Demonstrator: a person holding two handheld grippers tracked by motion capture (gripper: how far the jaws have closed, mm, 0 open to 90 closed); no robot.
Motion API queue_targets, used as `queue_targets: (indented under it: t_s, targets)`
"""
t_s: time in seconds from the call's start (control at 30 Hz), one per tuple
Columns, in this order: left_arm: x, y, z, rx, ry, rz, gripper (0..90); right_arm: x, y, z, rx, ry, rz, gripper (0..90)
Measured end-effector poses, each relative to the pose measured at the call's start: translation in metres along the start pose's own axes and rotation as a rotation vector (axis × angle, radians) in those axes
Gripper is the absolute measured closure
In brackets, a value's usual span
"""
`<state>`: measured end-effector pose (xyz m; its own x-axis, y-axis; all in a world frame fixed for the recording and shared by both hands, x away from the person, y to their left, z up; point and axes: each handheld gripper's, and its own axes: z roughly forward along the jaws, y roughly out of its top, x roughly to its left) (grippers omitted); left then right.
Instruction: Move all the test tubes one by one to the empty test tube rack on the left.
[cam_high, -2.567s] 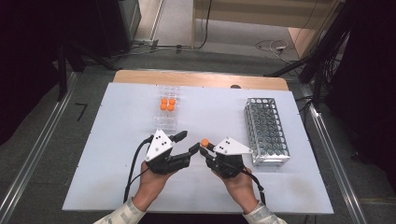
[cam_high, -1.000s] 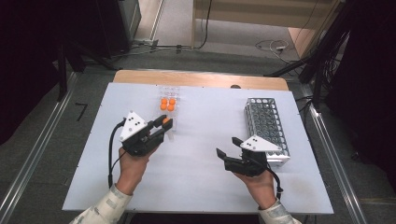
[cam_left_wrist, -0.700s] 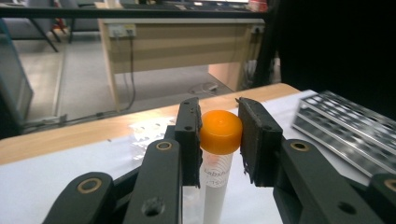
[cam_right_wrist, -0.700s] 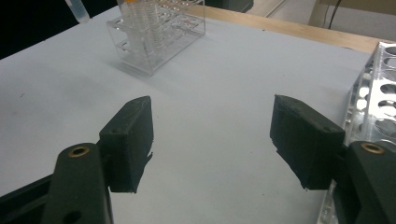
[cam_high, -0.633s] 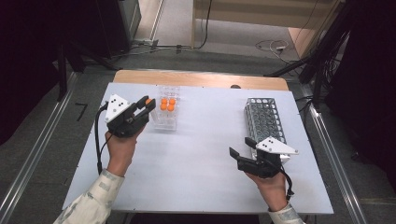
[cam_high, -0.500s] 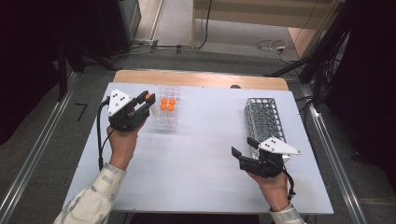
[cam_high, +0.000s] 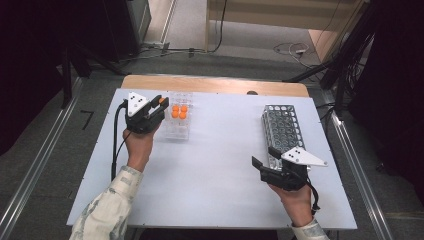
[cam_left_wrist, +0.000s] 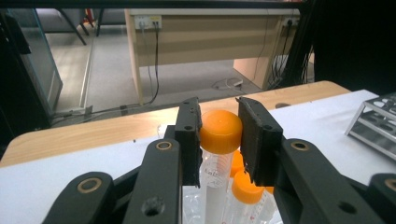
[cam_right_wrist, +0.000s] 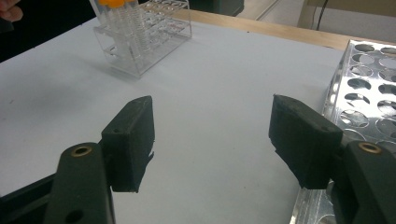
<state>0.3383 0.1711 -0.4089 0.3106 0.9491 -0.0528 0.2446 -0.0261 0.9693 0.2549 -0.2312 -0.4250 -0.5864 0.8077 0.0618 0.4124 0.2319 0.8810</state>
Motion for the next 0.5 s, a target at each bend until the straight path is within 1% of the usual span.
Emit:
queue_targets:
  t_s: [0.07,0.1,0.13,0.2,0.33,0.4,0.43,0.5]
  targets:
    - [-0.001,-0.004,0.002,0.024,-0.002,0.014,69.8,0.000,0.000,0.000,0.001,0.001,-0.001,29.7]
    - [-0.001,-0.007,0.003,0.023,0.000,0.015,69.8,0.001,0.000,0.000,0.000,0.001,-0.003,29.7]
    - [-0.001,-0.009,0.004,0.023,-0.001,0.009,69.8,0.001,0.000,0.000,0.000,0.001,-0.003,29.7]
    - [-0.001,-0.013,0.005,0.034,0.002,0.013,69.8,0.001,0.000,0.001,0.002,0.001,-0.004,29.7]
    - [0.000,-0.021,0.009,0.060,0.004,0.006,69.2,0.001,-0.001,0.002,0.007,0.003,-0.002,29.7]
    - [-0.001,-0.021,0.009,0.062,0.006,0.008,67.2,0.001,-0.001,0.002,0.007,0.003,-0.003,29.7]
    - [-0.001,-0.021,0.009,0.061,0.004,0.006,63.8,0.001,-0.001,0.002,0.008,0.003,-0.003,29.7]
    - [-0.001,-0.021,0.008,0.060,-0.001,0.002,61.6,0.001,-0.001,0.002,0.008,0.003,-0.003,29.7]
